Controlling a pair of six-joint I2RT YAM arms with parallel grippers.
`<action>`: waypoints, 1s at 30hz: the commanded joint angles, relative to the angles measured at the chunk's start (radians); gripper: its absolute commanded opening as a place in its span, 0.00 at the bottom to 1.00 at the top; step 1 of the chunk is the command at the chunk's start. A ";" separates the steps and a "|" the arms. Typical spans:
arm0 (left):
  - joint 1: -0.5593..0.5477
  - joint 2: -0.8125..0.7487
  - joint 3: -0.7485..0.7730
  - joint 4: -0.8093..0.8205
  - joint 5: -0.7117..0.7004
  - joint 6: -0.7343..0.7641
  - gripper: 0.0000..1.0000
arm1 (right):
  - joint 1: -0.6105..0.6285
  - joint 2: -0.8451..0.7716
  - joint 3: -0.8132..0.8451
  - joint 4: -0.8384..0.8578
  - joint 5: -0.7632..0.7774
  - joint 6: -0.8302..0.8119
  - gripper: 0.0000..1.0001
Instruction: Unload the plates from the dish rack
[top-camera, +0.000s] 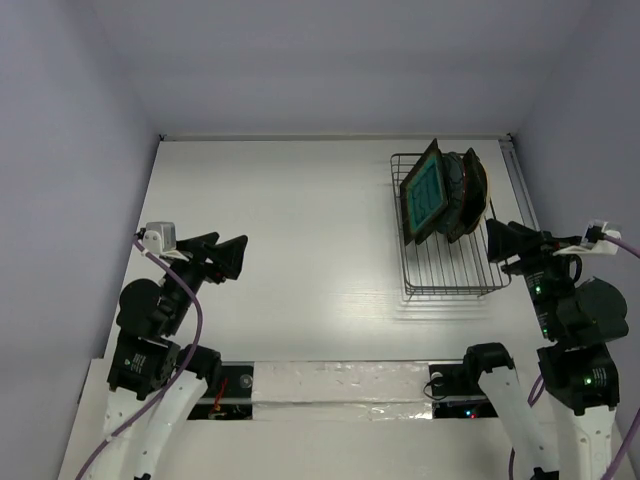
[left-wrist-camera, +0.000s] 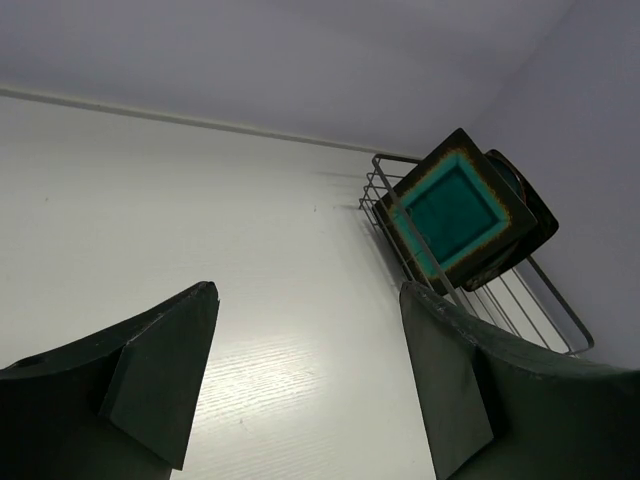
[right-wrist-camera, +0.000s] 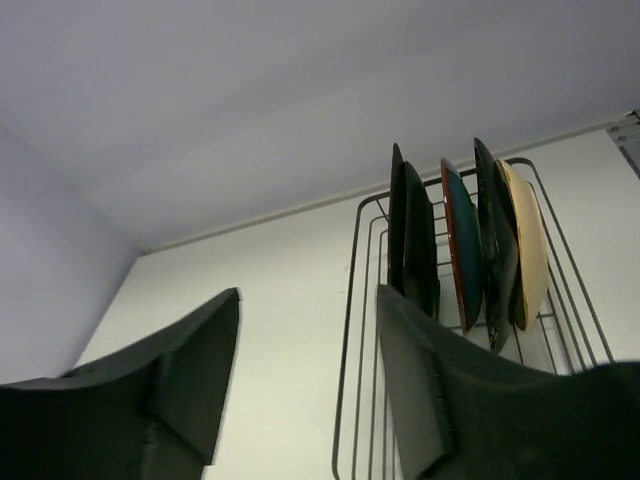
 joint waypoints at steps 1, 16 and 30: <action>-0.004 0.006 -0.008 0.031 0.018 0.017 0.71 | -0.006 0.025 0.054 -0.001 -0.053 -0.024 0.57; -0.004 -0.025 -0.026 0.044 0.009 0.002 0.12 | -0.006 0.474 0.269 -0.045 -0.089 -0.105 0.00; -0.004 0.011 -0.022 0.022 -0.022 -0.006 0.17 | 0.041 0.939 0.467 -0.091 0.097 -0.208 0.36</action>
